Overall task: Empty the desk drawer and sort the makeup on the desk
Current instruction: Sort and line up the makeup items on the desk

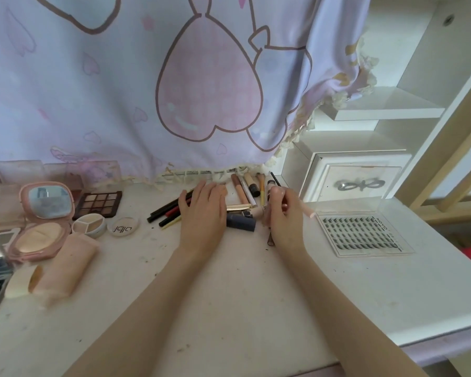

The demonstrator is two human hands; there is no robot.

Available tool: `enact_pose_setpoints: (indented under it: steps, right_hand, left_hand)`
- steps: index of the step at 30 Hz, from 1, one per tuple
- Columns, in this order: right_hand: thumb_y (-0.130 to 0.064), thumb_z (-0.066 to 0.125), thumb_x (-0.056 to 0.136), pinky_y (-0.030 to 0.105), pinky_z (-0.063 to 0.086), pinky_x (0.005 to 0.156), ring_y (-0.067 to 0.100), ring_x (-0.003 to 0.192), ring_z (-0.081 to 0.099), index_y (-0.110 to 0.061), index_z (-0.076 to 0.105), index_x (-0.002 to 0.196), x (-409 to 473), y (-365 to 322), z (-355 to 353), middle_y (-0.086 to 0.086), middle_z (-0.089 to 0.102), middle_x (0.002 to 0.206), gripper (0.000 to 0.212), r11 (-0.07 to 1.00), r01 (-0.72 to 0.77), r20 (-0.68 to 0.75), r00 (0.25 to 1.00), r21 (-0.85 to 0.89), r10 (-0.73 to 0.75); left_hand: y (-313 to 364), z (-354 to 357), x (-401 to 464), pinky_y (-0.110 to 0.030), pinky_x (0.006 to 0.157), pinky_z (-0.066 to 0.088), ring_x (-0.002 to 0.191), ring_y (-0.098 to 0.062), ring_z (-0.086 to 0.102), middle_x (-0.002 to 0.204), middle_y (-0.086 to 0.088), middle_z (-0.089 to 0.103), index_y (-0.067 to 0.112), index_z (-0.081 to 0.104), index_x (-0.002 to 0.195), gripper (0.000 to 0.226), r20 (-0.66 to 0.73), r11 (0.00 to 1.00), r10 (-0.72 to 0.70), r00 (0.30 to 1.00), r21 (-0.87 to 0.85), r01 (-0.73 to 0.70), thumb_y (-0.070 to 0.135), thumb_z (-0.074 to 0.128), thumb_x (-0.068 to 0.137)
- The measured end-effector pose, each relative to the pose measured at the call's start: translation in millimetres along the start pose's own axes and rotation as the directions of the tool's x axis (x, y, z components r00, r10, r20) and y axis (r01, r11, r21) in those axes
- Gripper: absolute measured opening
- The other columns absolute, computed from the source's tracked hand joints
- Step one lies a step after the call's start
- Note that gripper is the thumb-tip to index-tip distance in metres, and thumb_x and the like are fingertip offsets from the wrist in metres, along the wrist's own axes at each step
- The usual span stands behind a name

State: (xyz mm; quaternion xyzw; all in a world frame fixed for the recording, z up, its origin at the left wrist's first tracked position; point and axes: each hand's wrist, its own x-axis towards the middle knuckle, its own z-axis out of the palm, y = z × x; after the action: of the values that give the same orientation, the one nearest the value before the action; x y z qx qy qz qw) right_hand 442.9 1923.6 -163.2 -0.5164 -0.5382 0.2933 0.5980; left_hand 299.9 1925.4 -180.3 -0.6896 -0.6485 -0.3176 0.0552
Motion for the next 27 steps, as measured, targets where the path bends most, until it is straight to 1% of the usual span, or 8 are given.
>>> enact_pose_setpoints:
  steps: [4,7,9,11,16,20,24,27]
  right_hand:
    - [-0.033,0.043,0.099,0.038,0.044,0.070,0.024,0.054,0.046,0.002,0.043,0.065,-16.1,-7.1,-15.8,0.030,0.047,0.055,0.049,0.982,-0.002,0.014,1.000,0.187,-0.001]
    - [-0.025,0.051,0.096,0.031,0.045,0.079,0.013,0.045,0.043,-0.008,0.054,0.061,-22.2,-10.6,-21.3,0.001,0.049,0.046,0.039,0.971,-0.017,0.029,1.000,0.238,0.011]
    - [-0.018,0.056,0.093,0.014,0.042,0.057,0.008,0.039,0.036,-0.005,0.057,0.068,-25.0,-14.1,-21.0,0.000,0.047,0.048,0.028,0.955,-0.082,0.053,0.996,0.285,0.070]
    - [-0.017,0.058,0.091,0.015,0.035,0.044,0.009,0.036,0.037,-0.003,0.056,0.071,-27.8,-17.6,-21.7,-0.001,0.053,0.049,0.024,0.940,-0.128,0.104,0.990,0.316,0.099]
    - [-0.027,0.061,0.087,0.021,0.024,0.039,0.014,0.036,0.033,-0.006,0.053,0.068,-28.8,-18.6,-20.1,0.004,0.052,0.051,0.029,0.905,-0.248,0.224,0.958,0.345,0.177]
    - [-0.039,0.061,0.077,0.027,0.019,0.044,0.012,0.040,0.028,-0.004,0.054,0.074,-29.3,-18.8,-19.5,-0.001,0.044,0.049,0.036,0.901,-0.281,0.319,0.932,0.330,0.173]
    - [-0.036,0.061,0.082,0.023,0.021,0.044,0.009,0.041,0.027,-0.005,0.057,0.074,-29.7,-17.2,-19.5,-0.004,0.041,0.050,0.032,0.903,-0.256,0.355,0.926,0.346,0.127]
    - [-0.029,0.061,0.088,0.022,0.024,0.045,0.010,0.045,0.028,-0.006,0.063,0.080,-33.9,-17.0,-18.2,-0.002,0.039,0.052,0.024,0.918,-0.194,0.392,0.919,0.345,0.046]
  left_hand:
    - [0.5,-17.1,-15.4,-0.035,0.098,0.034,0.121,-0.019,0.044,0.119,0.000,0.059,0.015,0.058,0.119,0.048,-0.031,0.969,0.059,0.998,-0.238,-0.065,0.031,0.023,0.089]
    - [7.3,-32.6,-26.0,-0.019,0.091,0.036,0.110,-0.011,0.045,0.115,0.007,0.057,0.017,0.054,0.123,0.042,0.025,0.912,0.114,0.993,-0.400,-0.095,0.038,0.037,0.090]
    - [12.4,-36.1,-32.4,-0.008,0.083,0.033,0.103,-0.005,0.045,0.110,0.019,0.049,0.021,0.051,0.124,0.040,0.060,0.884,0.167,0.984,-0.450,-0.123,0.039,0.051,0.088]
    - [14.8,-34.3,-35.6,-0.003,0.078,0.032,0.093,0.001,0.041,0.103,0.022,0.045,0.023,0.049,0.121,0.040,0.109,0.875,0.179,0.978,-0.471,-0.108,0.034,0.061,0.085]
    - [16.5,-31.7,-34.1,-0.007,0.069,0.034,0.080,0.005,0.044,0.094,0.011,0.047,0.016,0.052,0.109,0.026,0.079,0.881,0.179,0.981,-0.457,-0.124,0.032,0.055,0.089]
    - [21.8,-38.9,-36.4,-0.010,0.064,0.037,0.074,-0.002,0.048,0.087,0.010,0.050,0.023,0.042,0.098,0.016,0.147,0.867,0.143,0.979,-0.496,-0.053,0.038,0.043,0.092]
    - [28.4,-44.9,-36.4,-0.020,0.060,0.039,0.070,-0.016,0.053,0.081,-0.003,0.056,0.019,0.039,0.090,0.042,0.235,0.856,0.091,0.968,-0.516,0.045,0.055,0.020,0.080]
    - [28.1,-46.1,-36.6,-0.025,0.062,0.039,0.071,-0.023,0.053,0.079,-0.008,0.057,0.020,0.043,0.083,0.034,0.252,0.830,-0.018,0.968,-0.536,0.155,0.042,0.019,0.094]
